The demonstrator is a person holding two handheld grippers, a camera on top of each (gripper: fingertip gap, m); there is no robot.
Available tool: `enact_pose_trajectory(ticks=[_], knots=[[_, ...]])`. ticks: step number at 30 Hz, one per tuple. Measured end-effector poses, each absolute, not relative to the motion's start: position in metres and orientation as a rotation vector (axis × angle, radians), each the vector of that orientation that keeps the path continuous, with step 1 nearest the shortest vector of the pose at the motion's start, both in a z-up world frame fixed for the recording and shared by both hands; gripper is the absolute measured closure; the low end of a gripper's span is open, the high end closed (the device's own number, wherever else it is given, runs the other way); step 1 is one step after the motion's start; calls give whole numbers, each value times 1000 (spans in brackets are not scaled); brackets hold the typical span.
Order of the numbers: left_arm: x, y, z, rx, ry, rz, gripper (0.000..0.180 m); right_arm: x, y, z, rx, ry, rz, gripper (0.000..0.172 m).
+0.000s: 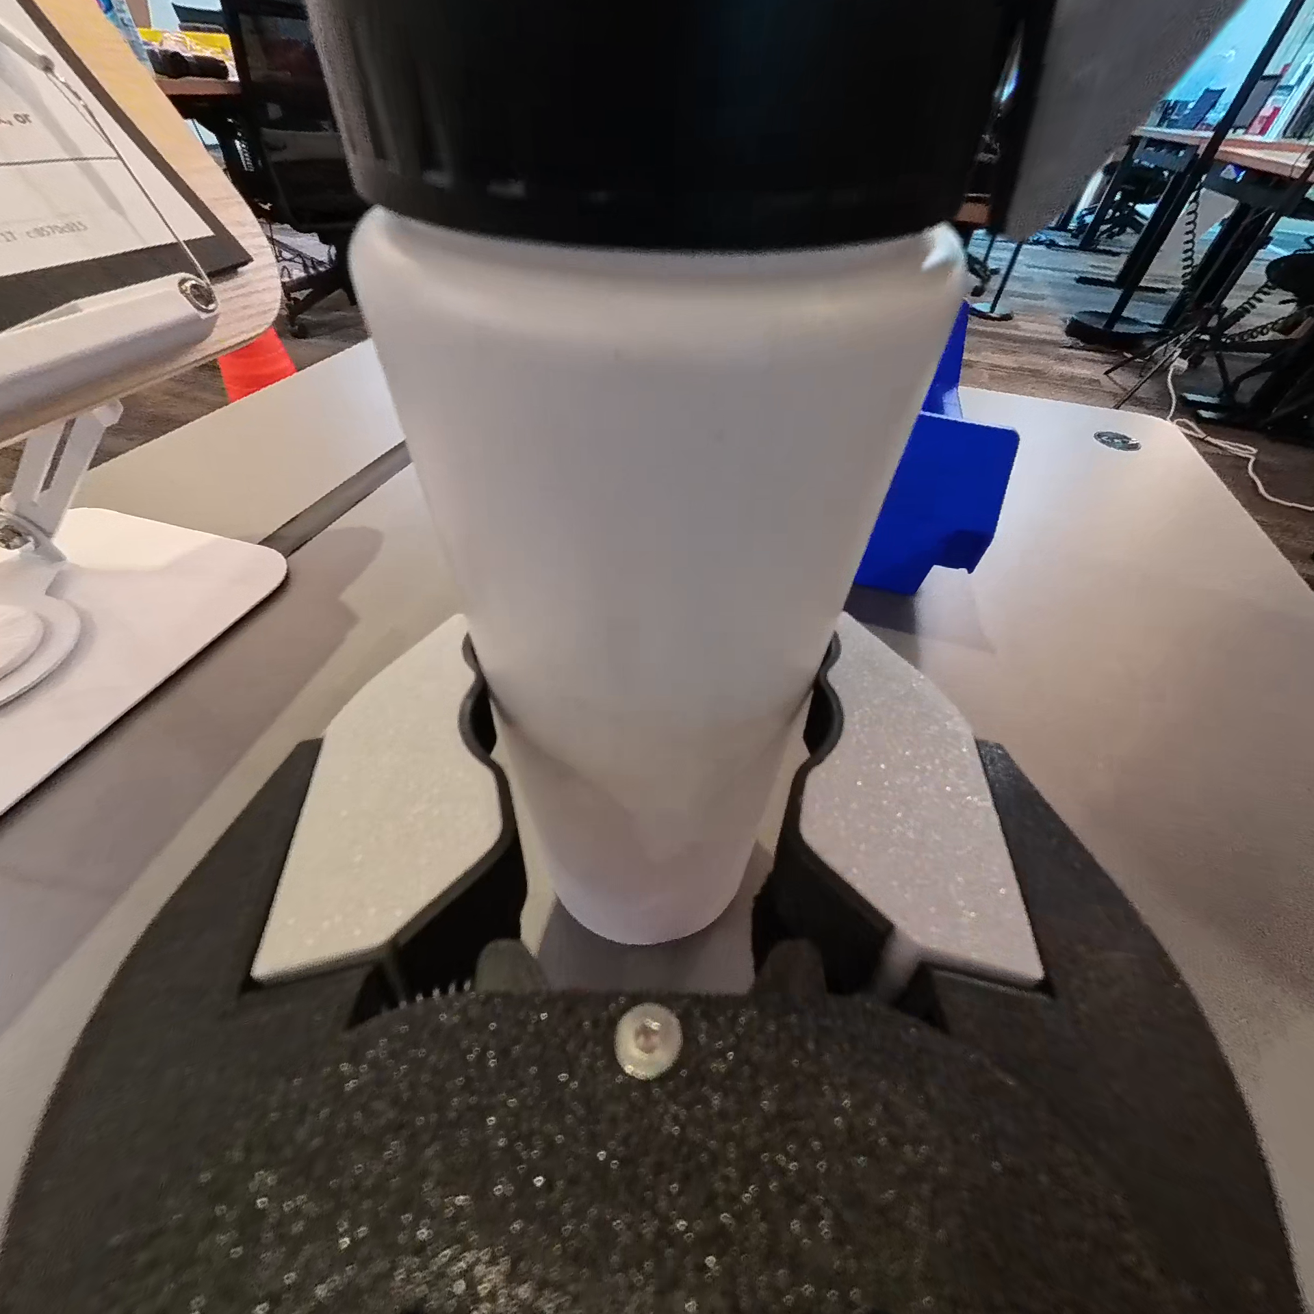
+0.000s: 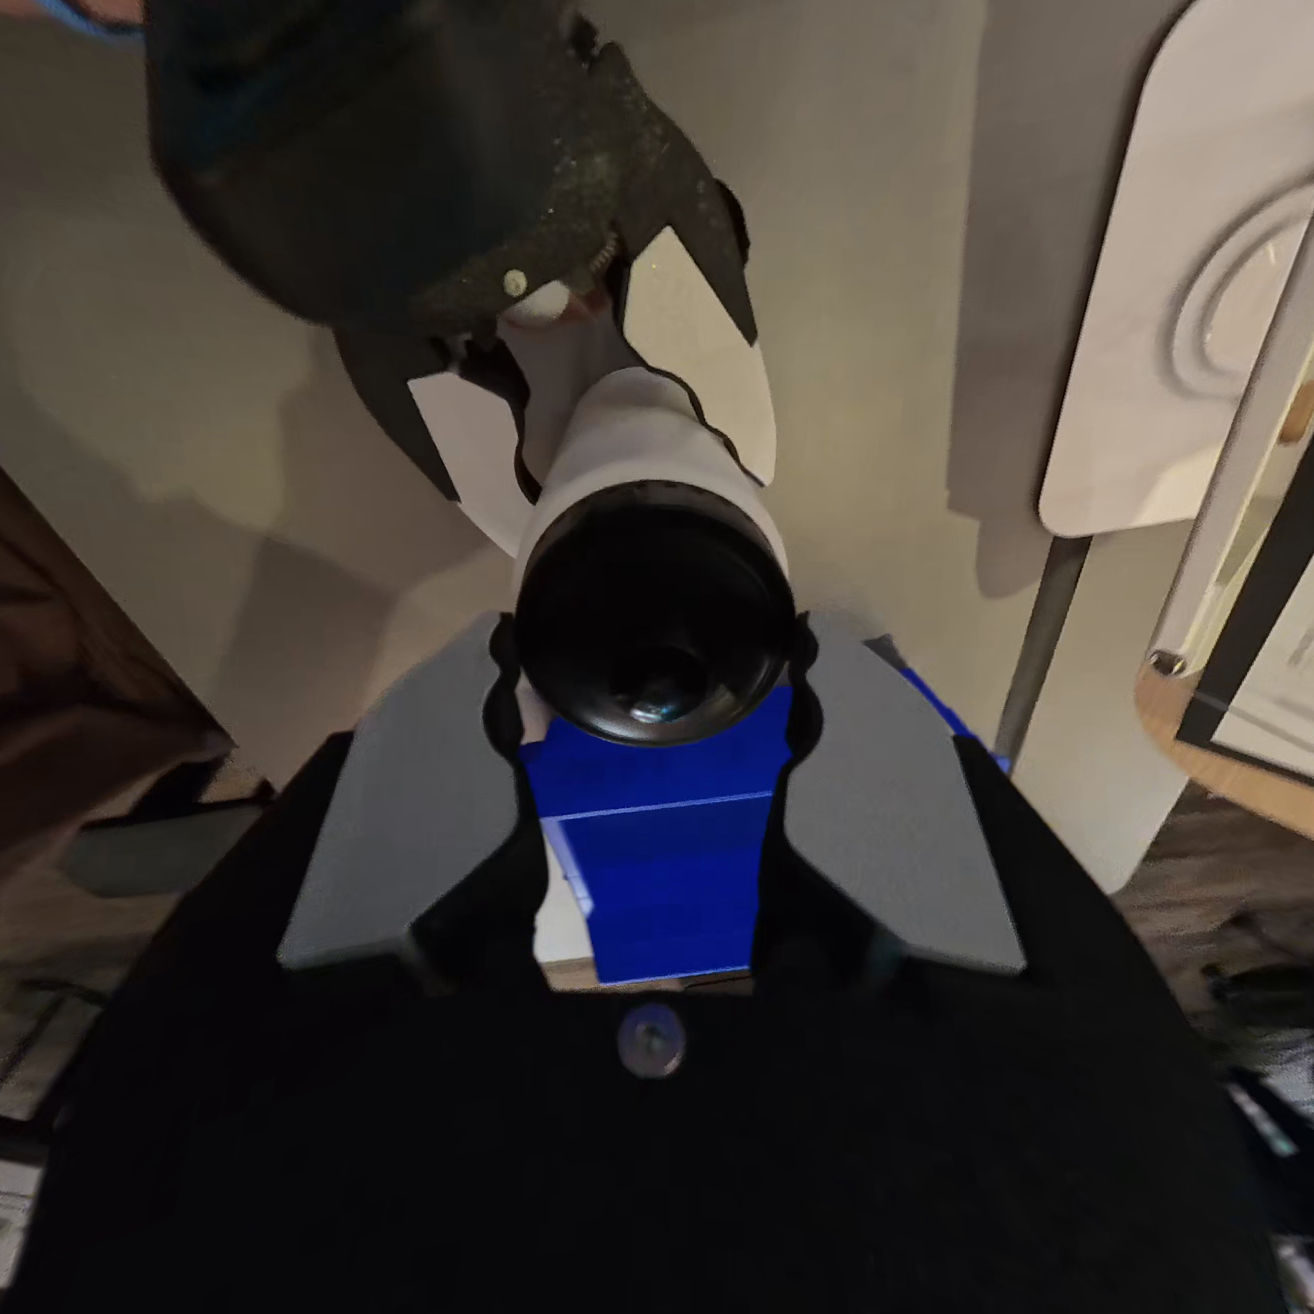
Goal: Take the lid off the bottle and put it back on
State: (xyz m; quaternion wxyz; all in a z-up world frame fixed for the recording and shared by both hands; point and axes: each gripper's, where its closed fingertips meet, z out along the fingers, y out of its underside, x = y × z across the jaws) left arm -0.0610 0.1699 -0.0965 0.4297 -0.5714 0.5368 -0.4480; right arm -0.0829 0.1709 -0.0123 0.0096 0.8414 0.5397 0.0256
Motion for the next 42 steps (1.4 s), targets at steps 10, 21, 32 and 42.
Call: enact_pose_trajectory(ticks=[10,21,32,42], knots=[[-58,170,-98,-1443,1325,-1072,95,-78,166,-13,2899,1134,71,98],[-57,169,-98,-1443,1321,-1063,94,-75,160,-13,2920,1062,78,97],[-58,165,-98,-1419,1358,-1086,94,-63,161,13,2263,2489,16,81],[-58,162,-98,-1391,1396,-1135,94,-83,169,-9,1946,2667,-124,84]])
